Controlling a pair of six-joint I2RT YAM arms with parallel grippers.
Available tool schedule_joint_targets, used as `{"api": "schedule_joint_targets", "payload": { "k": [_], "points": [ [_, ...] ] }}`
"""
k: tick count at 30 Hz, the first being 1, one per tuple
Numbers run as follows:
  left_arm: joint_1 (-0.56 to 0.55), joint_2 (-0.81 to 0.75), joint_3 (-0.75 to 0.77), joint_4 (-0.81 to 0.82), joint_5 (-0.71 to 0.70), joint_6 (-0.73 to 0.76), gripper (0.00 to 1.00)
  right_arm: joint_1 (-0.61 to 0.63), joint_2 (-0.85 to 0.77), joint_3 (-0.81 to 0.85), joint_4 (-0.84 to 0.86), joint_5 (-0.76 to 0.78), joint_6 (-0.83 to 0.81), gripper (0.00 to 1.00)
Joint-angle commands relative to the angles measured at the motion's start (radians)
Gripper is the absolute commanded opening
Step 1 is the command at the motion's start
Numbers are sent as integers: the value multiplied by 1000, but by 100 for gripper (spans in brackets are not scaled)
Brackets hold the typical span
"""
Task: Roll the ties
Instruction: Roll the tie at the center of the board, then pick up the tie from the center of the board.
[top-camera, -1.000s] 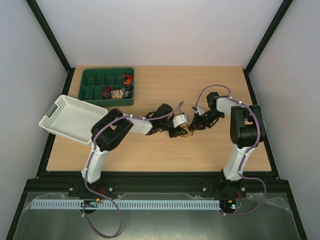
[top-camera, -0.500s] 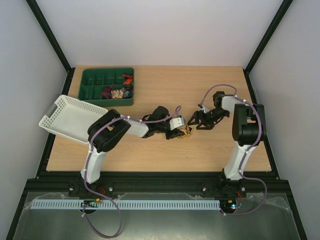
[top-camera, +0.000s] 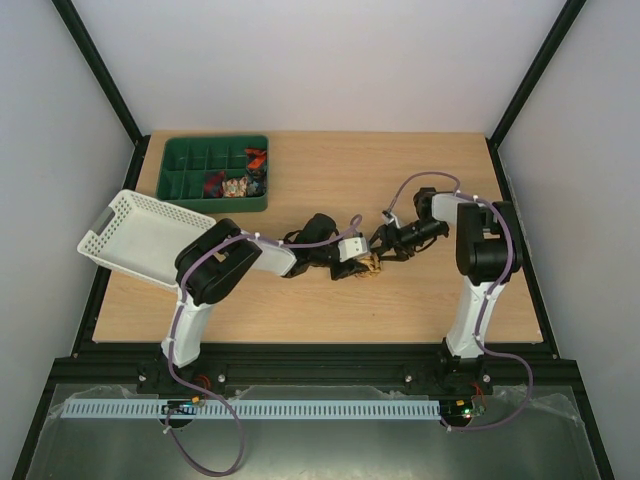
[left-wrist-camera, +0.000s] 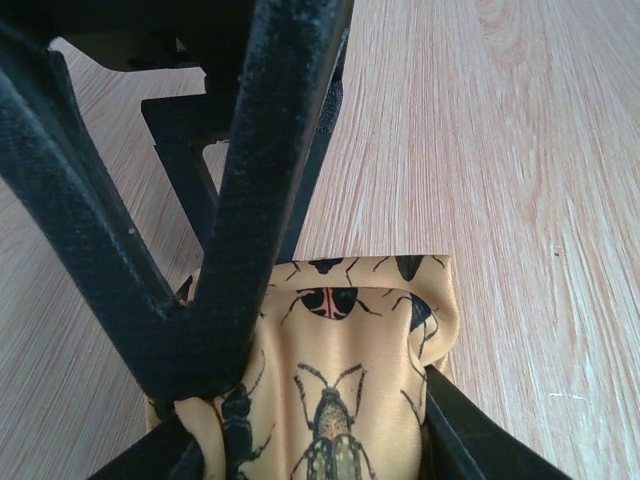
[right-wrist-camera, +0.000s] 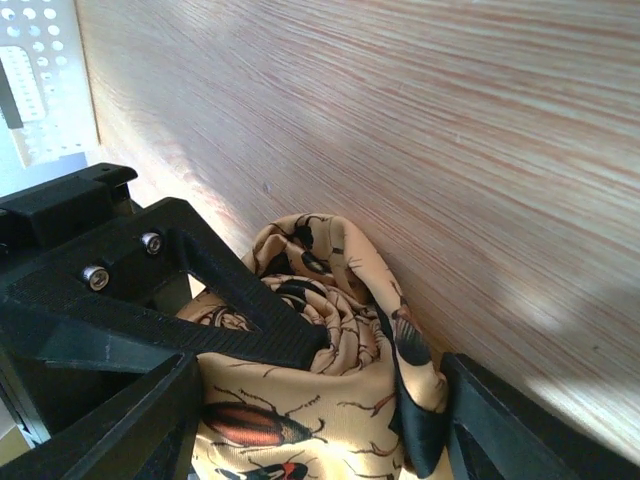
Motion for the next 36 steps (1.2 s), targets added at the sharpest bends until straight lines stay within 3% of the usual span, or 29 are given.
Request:
{"api": "schedule_joint_targets", "payload": {
  "k": [1,3,6,11,13,21,24,32,36],
  "points": [
    [6,56,-62,-182,-41,11,23,13,-41,-44,-95,-35,-73,71],
    [7,58,-62,-179,-41,12,23,13,-51,-51,-105,-80,-88,78],
    [8,60,-61,-179,-45,13,23,13,-57,-63,-119,-133,-111,81],
    [9,58,-65,-180,-45,15,24,13,-53,-74,-134,-133,-143,70],
    [10,58,-66,-181,-46,15,24,12,-45,-75,-143,-131,-153,62],
    [10,59,-62,-172,-44,9,30,7,-38,-87,-4,-70,-31,6],
    [15,47,-58,-155,-37,-9,43,7,-41,-100,24,-54,-6,1],
    [34,-96,-114,-30,-9,-84,99,7,-114,-144,71,-34,29,1],
    [45,-164,-131,-35,-10,-110,100,10,-137,-164,99,-42,53,1]
  ]
}}
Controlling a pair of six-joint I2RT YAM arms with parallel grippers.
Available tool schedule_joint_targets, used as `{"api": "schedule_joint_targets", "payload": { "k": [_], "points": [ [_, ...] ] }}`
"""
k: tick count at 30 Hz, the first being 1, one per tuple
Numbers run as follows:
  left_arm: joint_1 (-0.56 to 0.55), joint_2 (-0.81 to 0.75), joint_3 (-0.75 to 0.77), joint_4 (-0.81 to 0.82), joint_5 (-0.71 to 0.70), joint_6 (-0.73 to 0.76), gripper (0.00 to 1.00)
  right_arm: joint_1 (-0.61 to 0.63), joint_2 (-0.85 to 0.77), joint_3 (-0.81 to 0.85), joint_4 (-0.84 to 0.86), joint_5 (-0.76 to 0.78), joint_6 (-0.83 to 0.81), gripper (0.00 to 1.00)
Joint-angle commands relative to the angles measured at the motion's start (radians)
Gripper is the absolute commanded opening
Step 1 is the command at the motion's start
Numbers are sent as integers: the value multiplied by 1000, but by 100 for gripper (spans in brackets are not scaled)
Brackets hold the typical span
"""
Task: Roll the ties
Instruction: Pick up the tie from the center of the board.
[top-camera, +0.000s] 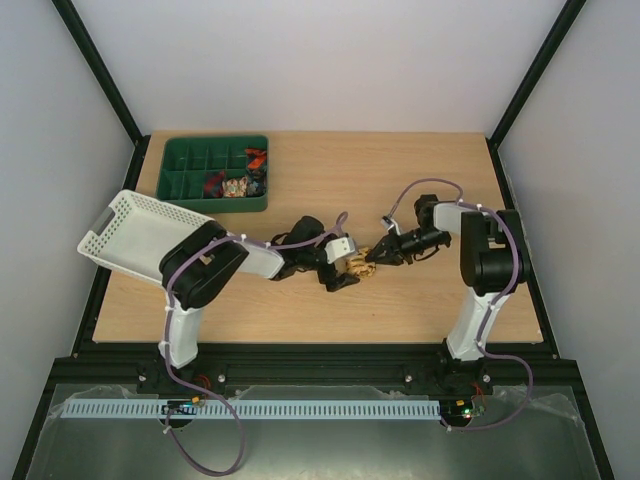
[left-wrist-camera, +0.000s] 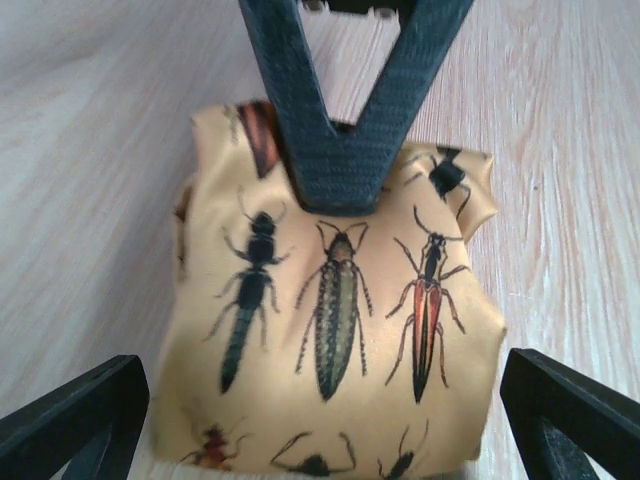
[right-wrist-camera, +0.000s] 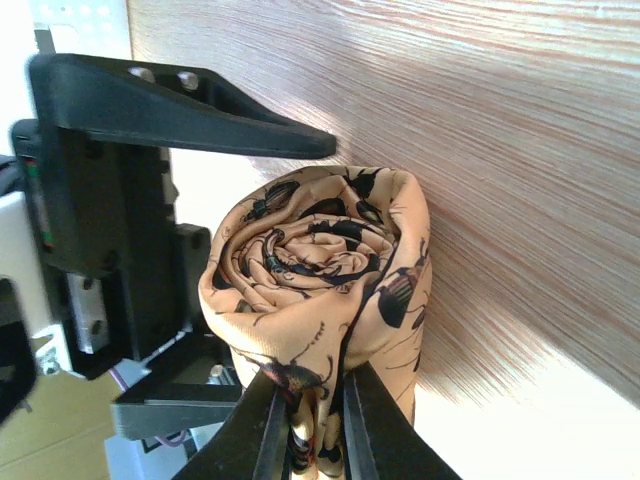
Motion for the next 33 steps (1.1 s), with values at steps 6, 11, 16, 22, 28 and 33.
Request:
{"api": "schedule_joint_targets", "payload": {
  "k": [6,11,16,22,28,33],
  "points": [
    [58,-161,-99,19,2,-154,100,26,-79,-54,67,13,82,1],
    [71,-122,-36,-135,140,-80,99,48,-109,-71,110,2,135,1],
    [48,-71,-39,-10,92,-91,99,64,-114,-91,130,4,157,1],
    [-1,23,17,-8,71,-16,99,78,-110,-87,140,-3,167,1],
    [-14,77,31,-10,37,49,97,87,-102,-85,135,-8,165,1],
    [-14,75,13,-48,17,98,57,87,-98,-77,124,-5,161,1]
  ]
}}
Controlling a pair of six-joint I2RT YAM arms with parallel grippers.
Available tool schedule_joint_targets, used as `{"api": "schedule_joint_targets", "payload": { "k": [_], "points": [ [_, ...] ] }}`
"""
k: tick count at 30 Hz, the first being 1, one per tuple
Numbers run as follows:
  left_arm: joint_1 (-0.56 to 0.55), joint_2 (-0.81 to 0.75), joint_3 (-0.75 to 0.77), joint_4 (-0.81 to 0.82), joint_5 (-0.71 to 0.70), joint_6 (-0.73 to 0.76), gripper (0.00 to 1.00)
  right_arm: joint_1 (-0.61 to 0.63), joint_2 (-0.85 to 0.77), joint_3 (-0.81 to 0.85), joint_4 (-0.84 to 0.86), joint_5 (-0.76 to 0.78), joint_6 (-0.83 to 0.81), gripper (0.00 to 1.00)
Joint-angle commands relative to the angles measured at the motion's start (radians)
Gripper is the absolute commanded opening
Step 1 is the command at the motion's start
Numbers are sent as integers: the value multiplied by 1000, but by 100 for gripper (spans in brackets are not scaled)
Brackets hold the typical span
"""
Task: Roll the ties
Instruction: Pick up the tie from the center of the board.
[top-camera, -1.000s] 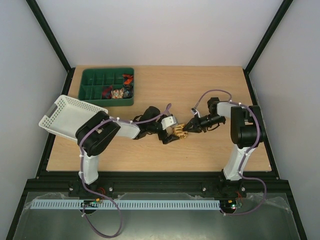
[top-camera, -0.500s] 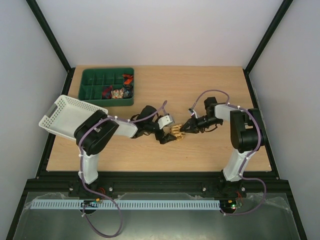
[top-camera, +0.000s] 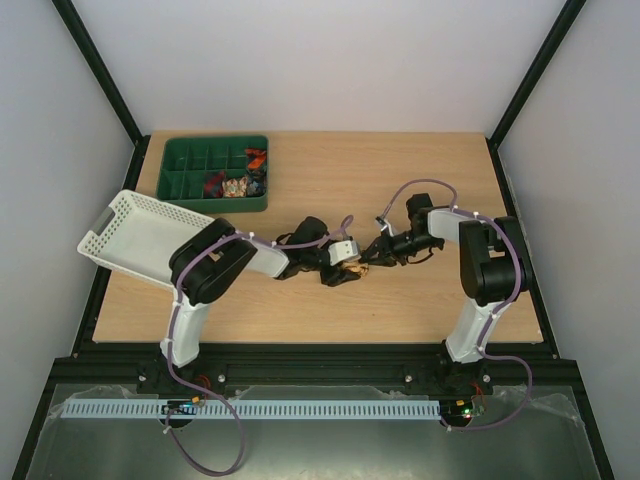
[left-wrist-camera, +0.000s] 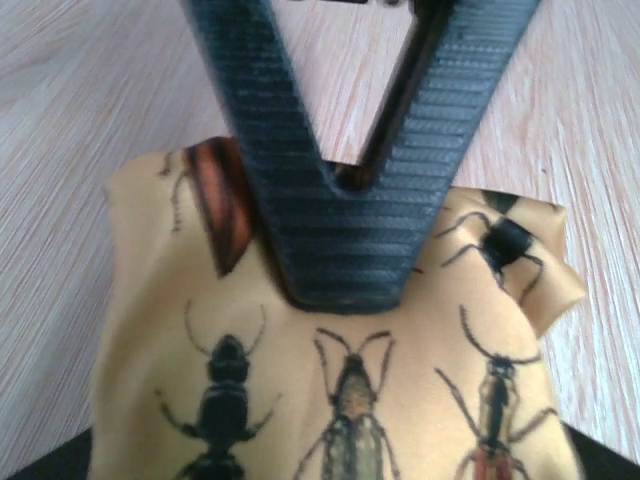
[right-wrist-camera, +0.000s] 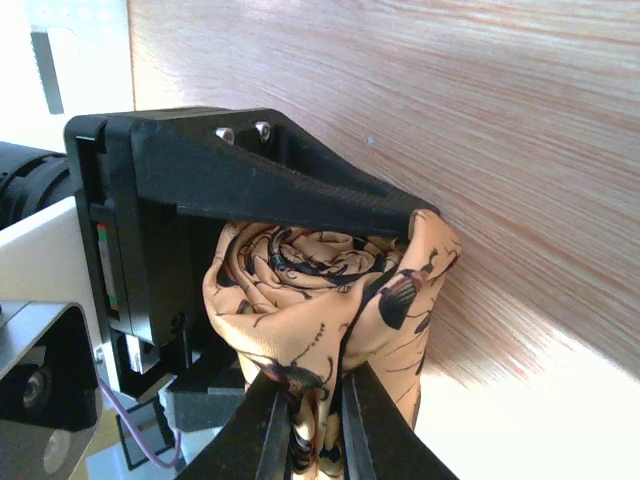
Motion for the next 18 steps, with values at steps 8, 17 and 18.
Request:
{"api": "schedule_joint_targets", "payload": {
  "k": [8,17,18],
  "points": [
    [-7,-44,-41,-92,-41,37,2,9,-14,2,-46,-9,-6,1],
    [24,-219,-86,-167,-104,-58,100,4,-54,25,-48,-7,1,1],
    [40,-250,-92,-190,-100,-73,100,1,-59,35,-54,-11,2,1]
  ]
}}
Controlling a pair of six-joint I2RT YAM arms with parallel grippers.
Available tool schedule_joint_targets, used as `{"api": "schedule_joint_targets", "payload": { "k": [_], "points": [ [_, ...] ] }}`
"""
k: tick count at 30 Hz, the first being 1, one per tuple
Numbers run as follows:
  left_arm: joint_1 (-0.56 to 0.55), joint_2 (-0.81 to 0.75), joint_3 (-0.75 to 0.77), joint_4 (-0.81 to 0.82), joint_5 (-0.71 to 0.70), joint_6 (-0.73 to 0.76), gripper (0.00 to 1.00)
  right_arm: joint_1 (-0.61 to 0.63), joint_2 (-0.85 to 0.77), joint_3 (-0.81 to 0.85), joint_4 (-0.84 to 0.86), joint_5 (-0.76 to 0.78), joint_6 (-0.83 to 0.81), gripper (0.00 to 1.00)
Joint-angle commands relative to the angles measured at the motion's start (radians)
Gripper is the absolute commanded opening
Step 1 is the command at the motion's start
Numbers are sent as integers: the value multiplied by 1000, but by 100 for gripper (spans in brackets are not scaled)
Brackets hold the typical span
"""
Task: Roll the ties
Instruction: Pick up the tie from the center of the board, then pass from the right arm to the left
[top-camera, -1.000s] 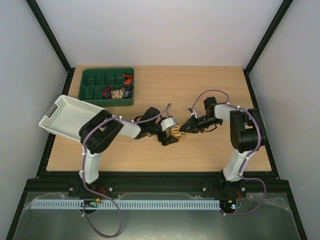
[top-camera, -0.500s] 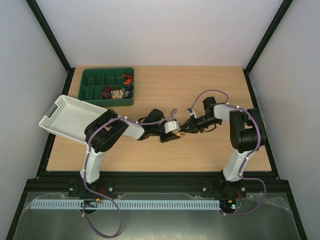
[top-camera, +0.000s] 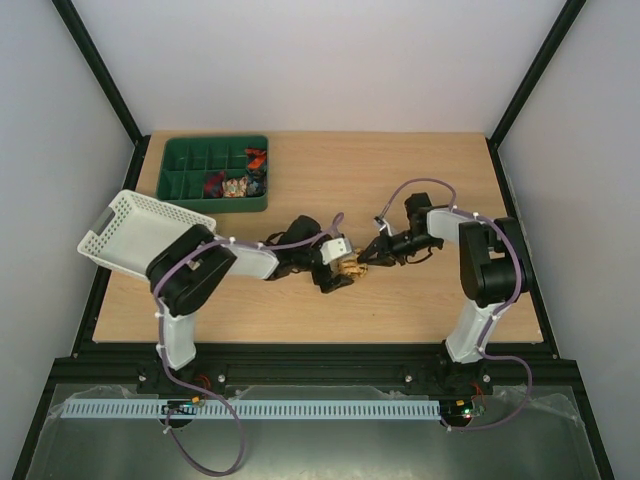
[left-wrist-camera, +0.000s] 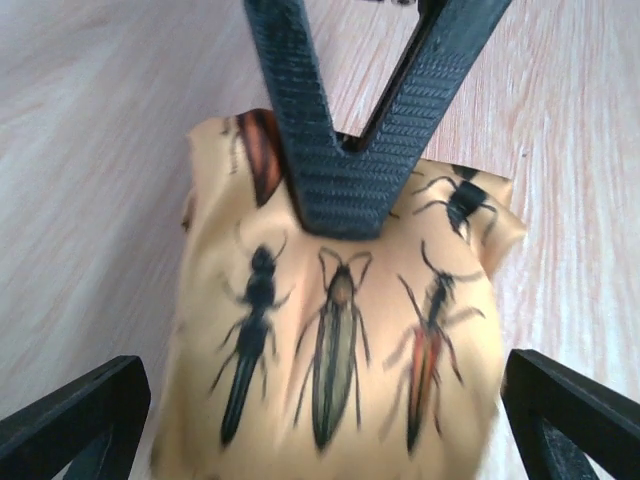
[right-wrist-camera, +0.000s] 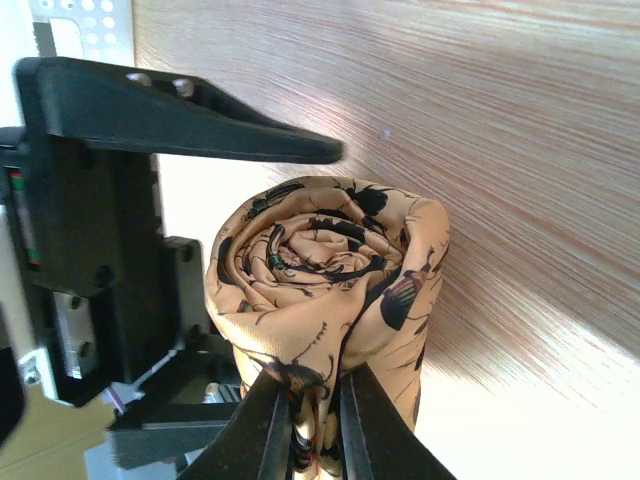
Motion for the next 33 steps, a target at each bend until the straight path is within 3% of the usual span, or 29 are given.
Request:
{"api": "schedule_joint_targets", "payload": {
  "k": [1,5,9,14,19,22,29,33],
  "points": [
    [51,-155,-29,-117,-11,-69,99,-9,-62,42,-53,-20,6,1],
    [120,-271,17,-325,-39,-139,99,-20,-100,84,-25,-45,57,1],
    [245,-353,152,-553,21,-175,100,-22,-140,131,53,-64,150,1],
    [435,-367,355,-768,201,-221,100,-21,-194,171,209,-82,302,1],
    [513,-287,567,-985,427,-242,100,-4,-245,158,497,-114,515,1],
    [528,-273,580,-976,559,-317,100,22,-258,159,649,-136,638,1],
    [526,-315,435,-563,705,-708,100,79,-291,133,872,-148,794,1],
    [503,-294,405,-442,733,-845,100,111,-291,119,947,-149,859,1]
  ]
}}
